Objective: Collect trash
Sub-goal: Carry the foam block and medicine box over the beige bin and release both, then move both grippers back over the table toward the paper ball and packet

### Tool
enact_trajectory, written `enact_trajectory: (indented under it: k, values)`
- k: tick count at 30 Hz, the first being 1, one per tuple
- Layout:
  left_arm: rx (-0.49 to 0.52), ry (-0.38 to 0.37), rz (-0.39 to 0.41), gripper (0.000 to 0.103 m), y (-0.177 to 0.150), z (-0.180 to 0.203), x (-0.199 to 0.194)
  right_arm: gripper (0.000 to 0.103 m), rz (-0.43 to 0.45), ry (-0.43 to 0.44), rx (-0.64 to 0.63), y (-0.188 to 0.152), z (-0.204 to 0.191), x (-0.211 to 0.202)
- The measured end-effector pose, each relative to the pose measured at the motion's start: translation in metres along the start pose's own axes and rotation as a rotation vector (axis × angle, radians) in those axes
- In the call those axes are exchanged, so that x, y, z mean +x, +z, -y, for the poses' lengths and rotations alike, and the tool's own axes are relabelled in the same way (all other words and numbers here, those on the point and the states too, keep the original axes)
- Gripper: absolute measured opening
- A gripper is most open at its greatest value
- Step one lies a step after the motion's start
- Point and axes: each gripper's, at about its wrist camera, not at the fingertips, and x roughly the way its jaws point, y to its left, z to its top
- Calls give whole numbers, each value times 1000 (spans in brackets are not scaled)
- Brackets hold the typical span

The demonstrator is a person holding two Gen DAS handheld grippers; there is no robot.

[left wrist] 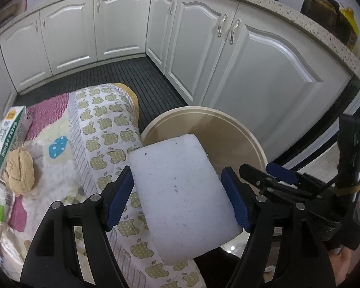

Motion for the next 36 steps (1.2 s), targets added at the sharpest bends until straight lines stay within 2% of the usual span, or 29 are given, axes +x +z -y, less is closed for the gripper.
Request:
enact_trajectory:
  k: [6,15,27,36]
  values:
    - [-30,-44,-12,75,1,-5,-3,65,4,15,7,-5,-2,-8]
    - [-45,-32,-7,75,-2,-9,-8,67,33,19,7,-6,-2,-22]
    - [-40,54,42,75,-14,-26,-34,68,23,30,-21,-16,-16,-27]
    - [-61,117,80,75,-31,-52,-64,69,33,63,-73,-24,-48,-39]
